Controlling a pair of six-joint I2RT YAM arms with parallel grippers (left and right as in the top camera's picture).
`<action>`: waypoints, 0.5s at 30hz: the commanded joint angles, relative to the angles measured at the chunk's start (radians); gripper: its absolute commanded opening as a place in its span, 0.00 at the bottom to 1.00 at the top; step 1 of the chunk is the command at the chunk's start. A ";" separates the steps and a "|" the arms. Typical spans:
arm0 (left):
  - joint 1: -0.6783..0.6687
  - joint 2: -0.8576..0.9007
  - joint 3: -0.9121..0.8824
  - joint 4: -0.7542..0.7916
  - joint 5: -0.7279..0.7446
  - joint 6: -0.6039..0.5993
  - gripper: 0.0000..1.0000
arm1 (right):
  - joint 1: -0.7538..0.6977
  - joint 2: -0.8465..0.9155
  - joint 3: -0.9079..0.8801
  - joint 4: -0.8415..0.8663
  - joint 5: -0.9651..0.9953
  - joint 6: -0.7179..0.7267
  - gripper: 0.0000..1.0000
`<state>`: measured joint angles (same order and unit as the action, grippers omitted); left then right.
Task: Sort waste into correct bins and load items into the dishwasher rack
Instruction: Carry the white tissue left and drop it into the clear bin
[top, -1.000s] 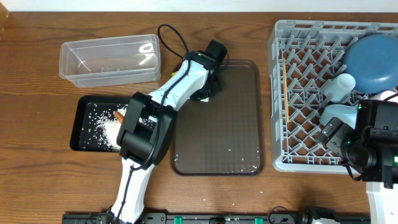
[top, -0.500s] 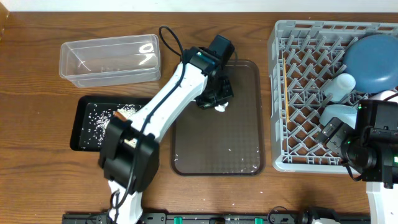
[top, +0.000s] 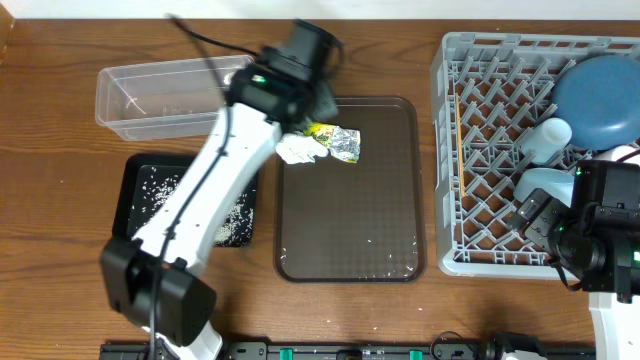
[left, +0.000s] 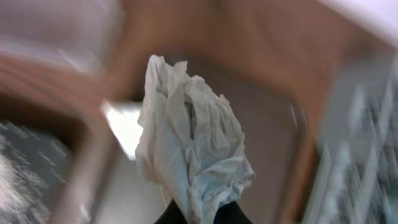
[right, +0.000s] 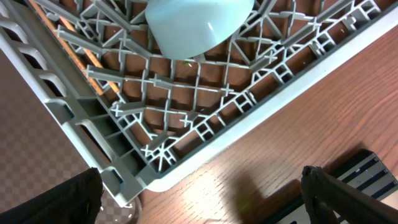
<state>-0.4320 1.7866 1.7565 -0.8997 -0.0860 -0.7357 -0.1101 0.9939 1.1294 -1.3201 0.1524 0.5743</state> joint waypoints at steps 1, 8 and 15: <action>0.060 -0.001 0.010 0.044 -0.299 0.008 0.06 | -0.010 -0.001 0.001 0.000 0.004 0.016 0.99; 0.191 0.073 0.008 0.164 -0.353 0.009 0.11 | -0.010 -0.001 0.001 0.000 0.004 0.015 0.99; 0.304 0.172 0.008 0.219 -0.352 0.008 0.40 | -0.010 -0.001 0.001 0.000 0.004 0.016 0.99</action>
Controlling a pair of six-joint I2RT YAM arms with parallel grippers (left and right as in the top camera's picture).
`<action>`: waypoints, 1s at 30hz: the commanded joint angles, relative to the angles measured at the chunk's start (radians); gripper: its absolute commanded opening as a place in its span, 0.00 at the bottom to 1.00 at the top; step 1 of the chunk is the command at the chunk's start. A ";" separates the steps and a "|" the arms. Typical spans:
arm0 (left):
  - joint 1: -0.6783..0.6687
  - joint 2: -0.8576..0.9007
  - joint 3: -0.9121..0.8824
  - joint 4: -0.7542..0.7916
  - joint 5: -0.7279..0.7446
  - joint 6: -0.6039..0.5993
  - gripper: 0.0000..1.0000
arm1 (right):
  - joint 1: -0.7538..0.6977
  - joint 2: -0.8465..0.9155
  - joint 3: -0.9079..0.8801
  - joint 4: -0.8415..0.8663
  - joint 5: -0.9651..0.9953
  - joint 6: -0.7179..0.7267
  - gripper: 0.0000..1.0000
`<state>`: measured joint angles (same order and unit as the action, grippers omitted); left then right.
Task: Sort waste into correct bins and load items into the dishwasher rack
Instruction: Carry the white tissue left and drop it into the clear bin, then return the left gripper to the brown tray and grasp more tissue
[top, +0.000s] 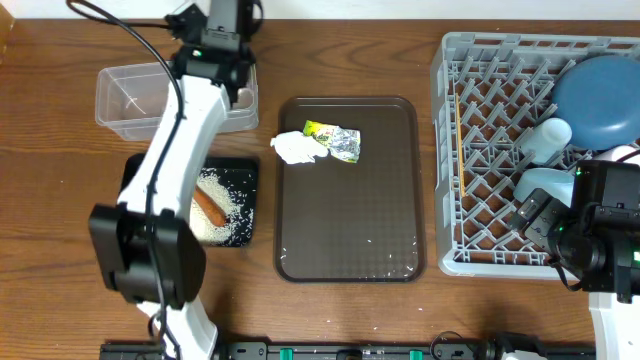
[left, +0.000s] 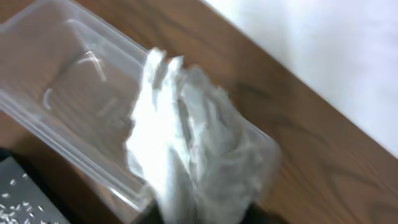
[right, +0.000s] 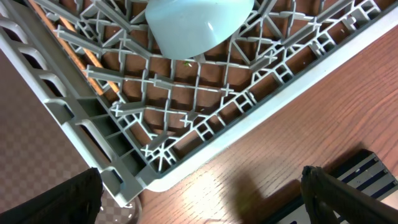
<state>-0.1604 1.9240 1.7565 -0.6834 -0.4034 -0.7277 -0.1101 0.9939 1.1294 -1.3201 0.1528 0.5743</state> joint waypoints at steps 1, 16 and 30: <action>0.045 0.045 0.008 0.002 -0.035 0.000 0.54 | -0.010 -0.001 0.001 0.000 0.004 0.015 0.99; 0.079 -0.052 0.008 -0.101 0.327 0.001 0.81 | -0.010 -0.001 0.001 0.000 0.004 0.015 0.99; -0.116 -0.061 -0.112 -0.366 0.535 -0.011 0.81 | -0.010 -0.001 0.001 0.000 0.003 0.015 0.99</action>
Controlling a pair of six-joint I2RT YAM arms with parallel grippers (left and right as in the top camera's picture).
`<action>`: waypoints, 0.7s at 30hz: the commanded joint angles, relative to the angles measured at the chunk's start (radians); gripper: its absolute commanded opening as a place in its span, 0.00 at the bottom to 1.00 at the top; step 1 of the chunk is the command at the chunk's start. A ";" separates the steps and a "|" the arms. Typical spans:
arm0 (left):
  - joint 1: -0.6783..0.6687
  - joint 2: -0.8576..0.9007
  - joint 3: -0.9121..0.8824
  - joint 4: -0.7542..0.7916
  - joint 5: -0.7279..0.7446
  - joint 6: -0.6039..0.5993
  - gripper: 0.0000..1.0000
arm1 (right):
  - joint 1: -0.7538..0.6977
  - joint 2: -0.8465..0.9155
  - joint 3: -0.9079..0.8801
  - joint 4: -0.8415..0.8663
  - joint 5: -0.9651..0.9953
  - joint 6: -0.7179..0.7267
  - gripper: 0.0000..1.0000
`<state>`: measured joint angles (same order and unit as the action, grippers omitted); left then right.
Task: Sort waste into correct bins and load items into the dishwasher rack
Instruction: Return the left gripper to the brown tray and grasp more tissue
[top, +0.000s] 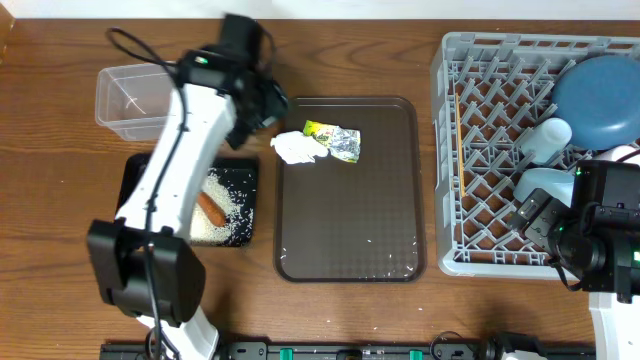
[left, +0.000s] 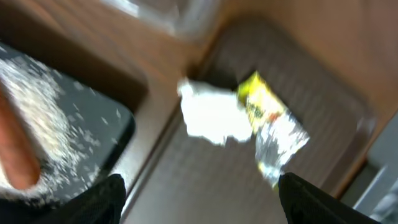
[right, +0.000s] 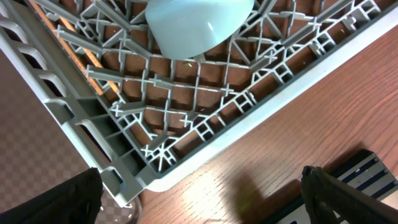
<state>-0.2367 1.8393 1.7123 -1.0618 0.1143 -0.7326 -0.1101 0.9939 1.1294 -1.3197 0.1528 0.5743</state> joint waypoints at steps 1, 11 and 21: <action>-0.053 0.024 -0.098 0.033 -0.004 -0.030 0.81 | -0.010 -0.001 0.001 -0.001 0.004 0.016 0.99; -0.075 0.025 -0.365 0.351 -0.063 -0.206 0.81 | -0.010 -0.001 0.001 -0.001 0.004 0.015 0.99; -0.077 0.037 -0.403 0.523 -0.066 -0.193 0.79 | -0.010 -0.001 0.001 -0.001 0.004 0.016 0.99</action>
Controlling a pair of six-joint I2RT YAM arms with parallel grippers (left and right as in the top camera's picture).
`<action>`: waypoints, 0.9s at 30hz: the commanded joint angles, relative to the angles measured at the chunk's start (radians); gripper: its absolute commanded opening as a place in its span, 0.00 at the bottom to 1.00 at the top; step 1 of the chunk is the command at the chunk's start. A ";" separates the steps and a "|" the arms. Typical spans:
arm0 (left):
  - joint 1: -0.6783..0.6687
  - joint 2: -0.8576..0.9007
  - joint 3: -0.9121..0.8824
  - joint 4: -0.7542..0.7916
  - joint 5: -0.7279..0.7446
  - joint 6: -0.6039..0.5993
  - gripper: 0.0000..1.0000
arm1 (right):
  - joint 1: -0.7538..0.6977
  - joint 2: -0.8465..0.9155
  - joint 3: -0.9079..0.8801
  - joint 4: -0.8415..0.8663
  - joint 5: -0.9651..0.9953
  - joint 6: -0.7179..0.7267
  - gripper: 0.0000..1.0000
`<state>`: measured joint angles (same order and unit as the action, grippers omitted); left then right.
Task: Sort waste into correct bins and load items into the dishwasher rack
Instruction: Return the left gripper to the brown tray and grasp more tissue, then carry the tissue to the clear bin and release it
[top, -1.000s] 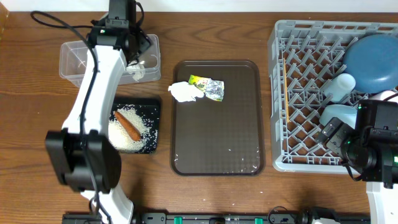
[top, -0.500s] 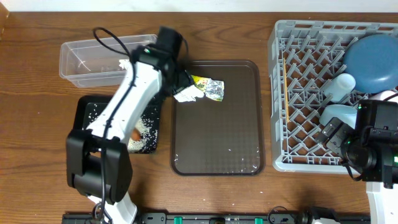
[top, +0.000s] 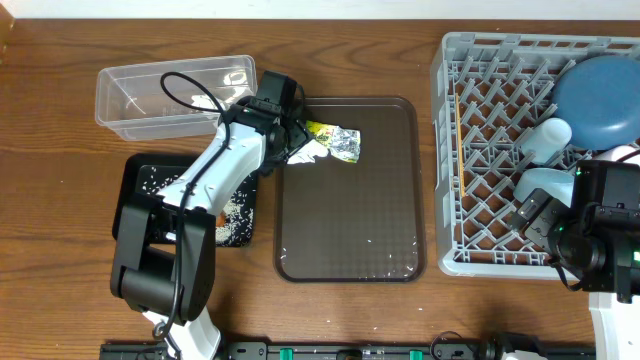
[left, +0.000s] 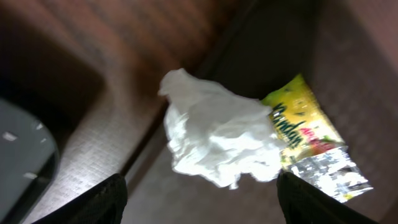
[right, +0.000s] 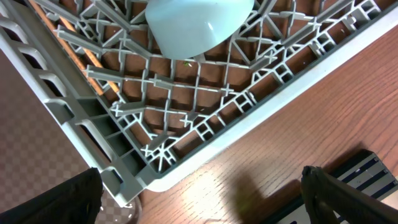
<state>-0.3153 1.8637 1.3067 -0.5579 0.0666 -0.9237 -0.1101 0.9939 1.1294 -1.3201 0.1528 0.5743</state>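
A crumpled white tissue (left: 217, 140) lies at the far left corner of the brown tray (top: 350, 220), touching a yellow and silver wrapper (left: 308, 146). My left gripper (left: 199, 205) hangs open just above the tissue (top: 298, 150), one finger on each side of the view, nothing between them. In the overhead view the left gripper (top: 287, 135) partly covers it. My right gripper (right: 199, 205) is open and empty by the near left corner of the grey dishwasher rack (top: 455, 150).
A clear bin (top: 130, 100) stands left of the tray with something white (top: 205, 101) inside. A black bin (top: 140, 190) with rice sits in front of it. The rack holds a blue bowl (top: 598, 95), a white bottle (top: 548, 140) and a pale blue cup (right: 199, 22).
My left gripper, still open, has moved from between the clear bin and the tray to just over the white tissue at the tray's corner. The right arm has not moved.
My left gripper held a crumpled tissue above the tray's far left corner. Then it held it over the clear bin. Later it was open and empty, back near the tray, and now it hangs over a second tissue on the tray.
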 joint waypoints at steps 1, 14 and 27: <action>0.002 0.012 0.003 0.035 0.008 0.038 0.79 | -0.010 -0.001 0.001 -0.001 0.004 0.015 0.99; 0.002 0.021 0.002 0.051 0.019 0.190 0.80 | -0.010 -0.001 0.001 -0.001 0.004 0.015 0.99; -0.001 0.104 0.002 0.105 -0.037 0.126 0.80 | -0.010 -0.001 0.001 0.000 0.004 0.015 0.99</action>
<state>-0.3153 1.9598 1.3064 -0.4629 0.0521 -0.7860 -0.1101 0.9939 1.1294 -1.3201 0.1528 0.5743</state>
